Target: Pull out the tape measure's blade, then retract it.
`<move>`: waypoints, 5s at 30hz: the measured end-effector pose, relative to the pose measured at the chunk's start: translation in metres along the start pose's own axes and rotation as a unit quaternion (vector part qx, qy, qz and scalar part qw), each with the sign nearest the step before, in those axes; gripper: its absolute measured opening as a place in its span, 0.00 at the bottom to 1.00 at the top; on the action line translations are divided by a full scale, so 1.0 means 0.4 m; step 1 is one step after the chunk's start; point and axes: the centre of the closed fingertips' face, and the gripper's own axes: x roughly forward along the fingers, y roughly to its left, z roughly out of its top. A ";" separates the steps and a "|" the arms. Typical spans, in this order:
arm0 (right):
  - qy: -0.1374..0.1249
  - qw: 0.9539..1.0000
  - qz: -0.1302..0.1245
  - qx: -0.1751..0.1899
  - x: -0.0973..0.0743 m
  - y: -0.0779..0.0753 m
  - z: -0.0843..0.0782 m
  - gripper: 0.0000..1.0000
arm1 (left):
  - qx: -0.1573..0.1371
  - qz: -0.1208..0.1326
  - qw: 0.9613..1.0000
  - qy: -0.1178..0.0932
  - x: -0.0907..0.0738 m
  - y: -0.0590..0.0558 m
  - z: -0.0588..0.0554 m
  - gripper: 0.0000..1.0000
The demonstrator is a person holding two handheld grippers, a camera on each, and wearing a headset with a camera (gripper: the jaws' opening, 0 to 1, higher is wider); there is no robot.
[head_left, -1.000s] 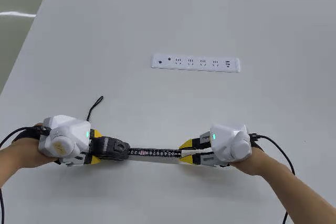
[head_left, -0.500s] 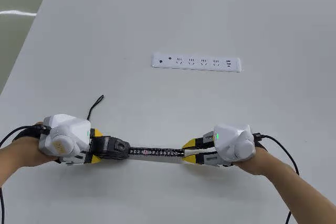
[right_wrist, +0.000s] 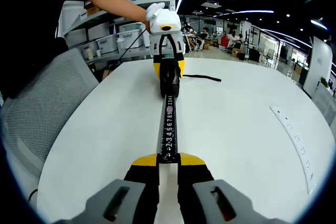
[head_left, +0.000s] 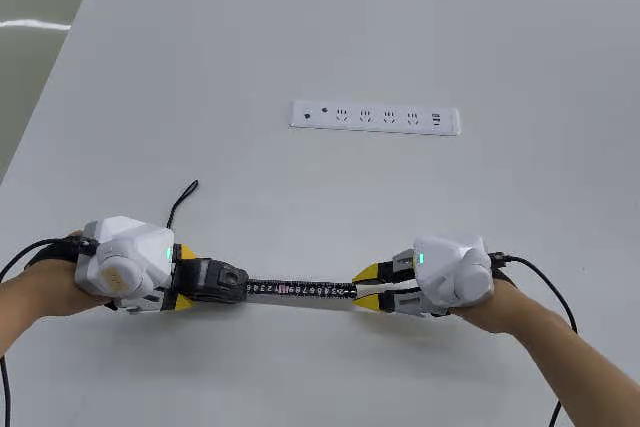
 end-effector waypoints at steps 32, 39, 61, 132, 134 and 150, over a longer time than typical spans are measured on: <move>0.004 1.000 0.001 0.003 -0.040 -0.002 -0.024 0.11 | -0.001 0.000 1.000 -0.001 -0.002 -0.001 0.004 0.28; 0.005 1.000 0.002 0.004 -0.046 -0.002 -0.032 0.11 | -0.001 -0.001 1.000 0.000 -0.004 -0.003 0.009 0.28; 0.006 1.000 -0.001 0.009 -0.066 -0.004 -0.056 0.11 | -0.002 -0.001 1.000 0.000 -0.003 -0.002 0.012 0.28; 0.016 1.000 -0.009 0.020 -0.148 -0.009 -0.110 0.11 | -0.007 -0.003 1.000 0.009 -0.003 -0.004 0.015 0.28; 0.016 1.000 -0.010 0.021 -0.151 -0.010 -0.112 0.11 | -0.007 -0.003 1.000 0.009 -0.003 -0.005 0.016 0.28; 0.026 0.999 -0.012 0.023 -0.149 -0.016 -0.126 0.11 | -0.011 -0.003 1.000 0.009 0.003 -0.006 0.028 0.28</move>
